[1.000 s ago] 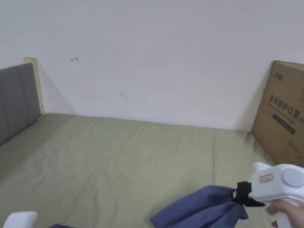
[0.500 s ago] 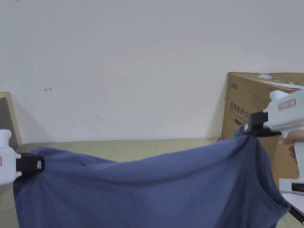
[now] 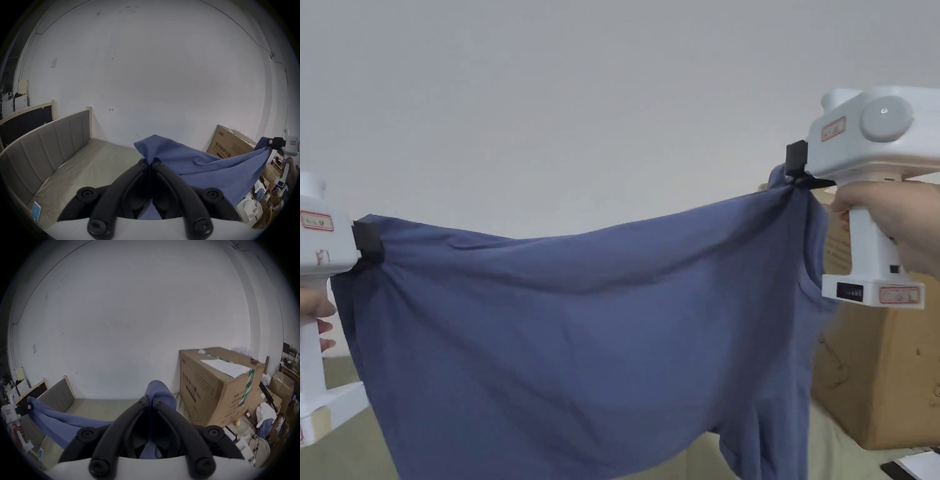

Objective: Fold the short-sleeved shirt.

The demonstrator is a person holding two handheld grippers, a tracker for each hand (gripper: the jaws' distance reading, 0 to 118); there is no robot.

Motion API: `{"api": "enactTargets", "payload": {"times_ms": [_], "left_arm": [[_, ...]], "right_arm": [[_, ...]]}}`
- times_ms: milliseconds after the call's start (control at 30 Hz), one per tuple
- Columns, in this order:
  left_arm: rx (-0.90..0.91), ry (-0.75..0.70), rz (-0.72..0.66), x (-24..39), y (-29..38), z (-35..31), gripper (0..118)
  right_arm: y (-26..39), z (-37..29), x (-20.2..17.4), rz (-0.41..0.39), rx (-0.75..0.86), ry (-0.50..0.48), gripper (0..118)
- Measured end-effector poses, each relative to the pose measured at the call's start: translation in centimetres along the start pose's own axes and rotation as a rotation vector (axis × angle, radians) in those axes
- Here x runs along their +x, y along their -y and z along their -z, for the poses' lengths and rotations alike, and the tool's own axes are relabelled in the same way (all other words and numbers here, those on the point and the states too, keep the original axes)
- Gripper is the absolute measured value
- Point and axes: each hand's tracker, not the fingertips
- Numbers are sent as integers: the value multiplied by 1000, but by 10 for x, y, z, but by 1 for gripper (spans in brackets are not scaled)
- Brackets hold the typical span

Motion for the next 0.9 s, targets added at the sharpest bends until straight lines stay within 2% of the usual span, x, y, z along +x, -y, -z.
{"api": "enactTargets", "payload": {"times_ms": [133, 233, 333, 467, 500, 567, 600, 633, 700, 767, 800, 867, 900], "left_arm": [[-30, -57, 53, -2, 26, 38, 2], [-124, -58, 53, -12, 69, 61, 2], [-255, -53, 42, -20, 136, 73, 2], [-504, -16, 55, -34, 249, 73, 2], [-568, -15, 59, -37, 276, 69, 2], [-689, -5, 29, -47, 319, 55, 2], [-734, 37, -29, -62, 339, 48, 2], [-768, 54, -42, -66, 350, 38, 2], [-813, 79, 5, -75, 369, 4, 2], [-860, 100, -36, -88, 373, -29, 2], [-879, 82, -60, -95, 376, -45, 2], [-899, 66, -58, -104, 377, -72, 2], [-898, 68, -49, -108, 377, -83, 2]], "right_arm": [[30, 30, -4, -3, 23, 9, 4], [85, 51, -1, -4, -33, 38, 4], [165, 66, 9, 12, -160, 74, 4], [295, 76, 32, 65, -448, 68, 4], [326, 72, 35, 62, -523, 93, 4], [380, 54, 44, 83, -623, 107, 4], [403, 36, 52, 125, -669, 85, 4], [415, 25, 57, 128, -694, 70, 4], [437, -20, 67, 106, -701, 51, 4], [442, -62, 76, 93, -680, 4, 4], [443, -81, 80, 62, -691, -11, 4], [442, -118, 80, 8, -734, -36, 4], [444, -132, 83, 8, -760, -47, 4]]}}
